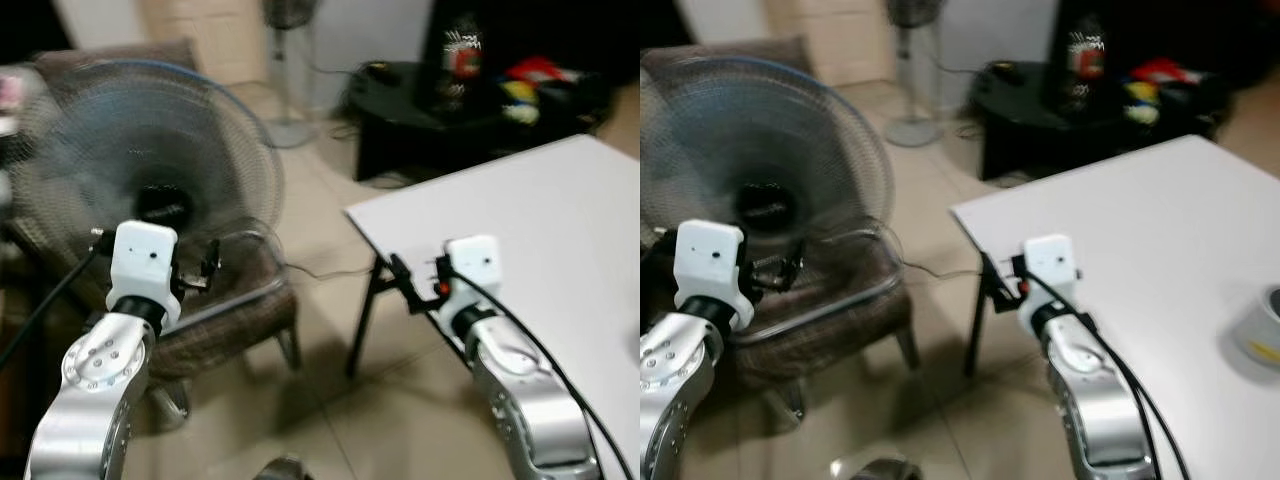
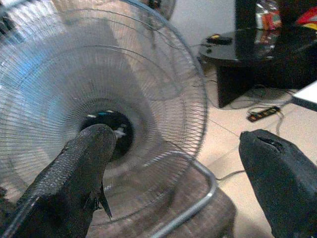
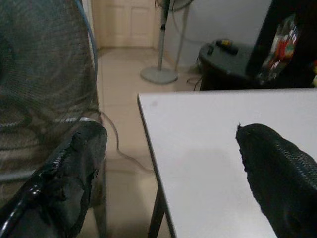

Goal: Setting the table

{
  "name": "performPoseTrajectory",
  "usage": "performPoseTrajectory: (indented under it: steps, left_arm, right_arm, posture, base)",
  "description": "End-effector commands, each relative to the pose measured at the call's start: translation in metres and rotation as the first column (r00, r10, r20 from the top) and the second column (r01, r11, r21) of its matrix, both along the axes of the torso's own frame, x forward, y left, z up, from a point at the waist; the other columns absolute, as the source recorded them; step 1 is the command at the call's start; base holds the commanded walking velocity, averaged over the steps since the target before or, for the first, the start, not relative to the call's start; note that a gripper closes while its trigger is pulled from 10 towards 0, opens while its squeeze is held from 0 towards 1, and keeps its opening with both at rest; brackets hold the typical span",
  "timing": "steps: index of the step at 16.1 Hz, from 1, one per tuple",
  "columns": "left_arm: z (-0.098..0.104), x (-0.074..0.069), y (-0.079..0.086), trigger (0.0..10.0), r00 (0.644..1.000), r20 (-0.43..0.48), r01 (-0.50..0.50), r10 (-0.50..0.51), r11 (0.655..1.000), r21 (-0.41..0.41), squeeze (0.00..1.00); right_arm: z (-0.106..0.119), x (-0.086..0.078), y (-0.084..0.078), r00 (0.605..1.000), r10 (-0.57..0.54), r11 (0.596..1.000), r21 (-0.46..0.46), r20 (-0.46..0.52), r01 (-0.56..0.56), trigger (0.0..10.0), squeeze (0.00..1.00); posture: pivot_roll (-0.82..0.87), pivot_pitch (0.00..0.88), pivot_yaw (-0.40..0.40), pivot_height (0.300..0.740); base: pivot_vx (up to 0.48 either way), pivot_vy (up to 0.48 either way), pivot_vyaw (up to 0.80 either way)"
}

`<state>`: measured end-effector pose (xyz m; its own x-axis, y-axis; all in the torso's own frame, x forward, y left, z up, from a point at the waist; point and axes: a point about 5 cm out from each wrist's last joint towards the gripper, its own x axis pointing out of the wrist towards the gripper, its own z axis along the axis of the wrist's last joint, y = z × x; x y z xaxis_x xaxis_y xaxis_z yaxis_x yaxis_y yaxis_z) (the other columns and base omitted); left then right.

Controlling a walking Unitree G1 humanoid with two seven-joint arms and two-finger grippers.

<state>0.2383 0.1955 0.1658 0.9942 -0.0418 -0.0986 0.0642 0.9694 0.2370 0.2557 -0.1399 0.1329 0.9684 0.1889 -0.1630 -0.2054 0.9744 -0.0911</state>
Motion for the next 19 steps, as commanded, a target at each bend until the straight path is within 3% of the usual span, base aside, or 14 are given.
performPoseTrajectory:
  steps: [1, 3, 7, 10, 13, 19]
  left_arm:
    - [0.001, 0.004, -0.001, 10.0, 1.000, 0.002, 0.002, -0.002, 1.000, 0.020, 0.00]
    - [0.006, 0.008, 0.000, 10.0, 1.000, 0.026, 0.002, -0.003, 1.000, 0.031, 0.00]
    - [0.008, 0.007, 0.004, 10.0, 1.000, 0.031, -0.005, 0.004, 1.000, 0.031, 0.00]
    - [0.000, 0.005, -0.001, 10.0, 1.000, -0.028, 0.006, -0.007, 1.000, -0.027, 0.00]
    - [-0.009, 0.002, 0.000, 10.0, 0.995, -0.092, -0.035, 0.034, 0.999, -0.011, 0.00]
    - [-0.003, -0.004, -0.002, 10.0, 0.998, -0.044, -0.038, 0.040, 0.998, 0.049, 0.00]
  right_arm:
    - [0.004, 0.004, 0.000, 1.000, -0.011, 1.000, -0.007, 0.026, 0.011, 10.0, 1.00]
    - [0.011, 0.011, -0.001, 0.996, -0.036, 0.999, -0.006, 0.083, 0.036, 10.0, 1.00]
    - [0.013, 0.010, 0.010, 0.993, 0.058, 0.998, -0.006, 0.100, -0.058, 10.0, 1.00]
    - [0.008, 0.006, 0.015, 0.992, 0.108, 0.993, 0.044, 0.059, -0.110, 10.0, 1.00]
    - [-0.001, 0.007, 0.013, 0.995, 0.104, 0.994, 0.029, 0.006, -0.105, 10.0, 1.00]
    - [0.002, 0.013, 0.022, 0.986, 0.165, 0.984, 0.064, 0.022, -0.166, 10.0, 1.00]
  posture:
    - [0.17, 0.000, 0.009, 0.740]
    - [0.17, 0.000, 0.008, 0.740]
    - [0.17, 0.000, 0.011, 0.740]
    - [0.18, 0.000, -0.002, 0.740]
    - [0.20, 0.000, -0.020, 0.740]
    - [0.24, 0.000, -0.058, 0.740]
  base:
    - [0.000, 0.000, 0.80]
    - [0.000, 0.000, 0.80]
    - [0.000, 0.000, 0.80]
    - [0.000, 0.000, 0.80]
    - [0.000, 0.000, 0.80]
    - [0.000, 0.000, 0.80]
